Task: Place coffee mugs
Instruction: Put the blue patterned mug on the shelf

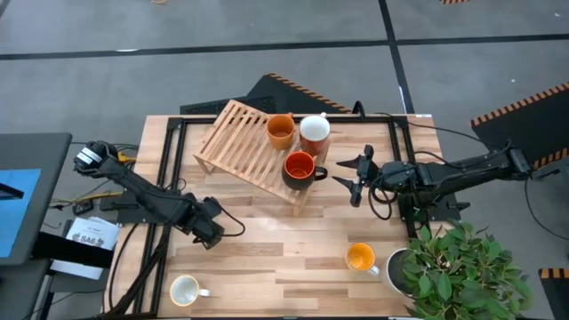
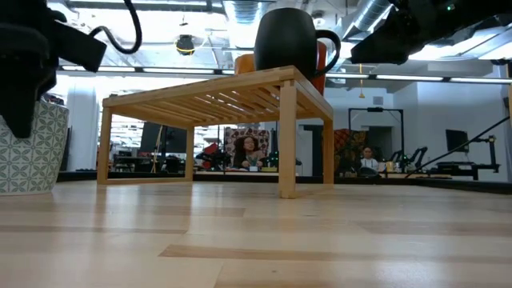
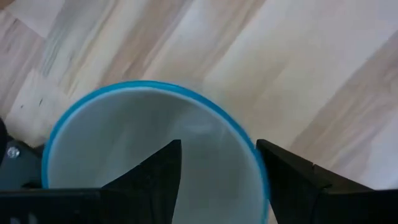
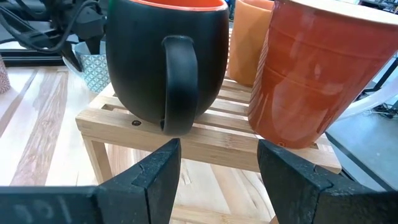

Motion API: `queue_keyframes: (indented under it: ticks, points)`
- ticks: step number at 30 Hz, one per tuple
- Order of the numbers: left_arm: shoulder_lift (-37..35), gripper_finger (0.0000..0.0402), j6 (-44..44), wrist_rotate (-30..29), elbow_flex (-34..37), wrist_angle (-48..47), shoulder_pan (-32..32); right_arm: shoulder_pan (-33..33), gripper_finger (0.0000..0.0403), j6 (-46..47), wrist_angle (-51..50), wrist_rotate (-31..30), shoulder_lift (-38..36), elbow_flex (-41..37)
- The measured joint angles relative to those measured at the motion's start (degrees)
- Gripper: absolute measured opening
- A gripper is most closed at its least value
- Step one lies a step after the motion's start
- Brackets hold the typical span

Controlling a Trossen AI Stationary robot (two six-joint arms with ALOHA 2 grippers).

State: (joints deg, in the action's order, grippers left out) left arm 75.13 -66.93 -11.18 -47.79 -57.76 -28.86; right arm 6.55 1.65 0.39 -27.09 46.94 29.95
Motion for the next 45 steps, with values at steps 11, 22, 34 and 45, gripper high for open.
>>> queue_keyframes:
  ticks: [11, 22, 34, 45]
  points:
    - [0.0, 0.0075, 3.6, 4.3, -1.2, -0.8, 2.0, 0.0, 0.024, 0.0, 0.0, 0.0, 0.0, 0.0]
    - [-0.2, 0.0005, 11.1, 2.8, -24.6, -15.2, 1.7, 0.0, 0.024, -0.2, 0.0, 0.0, 0.0, 0.0]
    - [2.5, 0.0002, 36.1, -11.3, -50.0, -21.3, 12.6, 0.0, 0.024, -0.1, 0.1, 0.0, 0.0, 0.0]
    - [18.8, 0.0001, 58.1, -8.6, -62.1, -21.2, 22.5, 0.0, 0.024, 0.0, 0.1, 0.0, 0.0, 0.0]
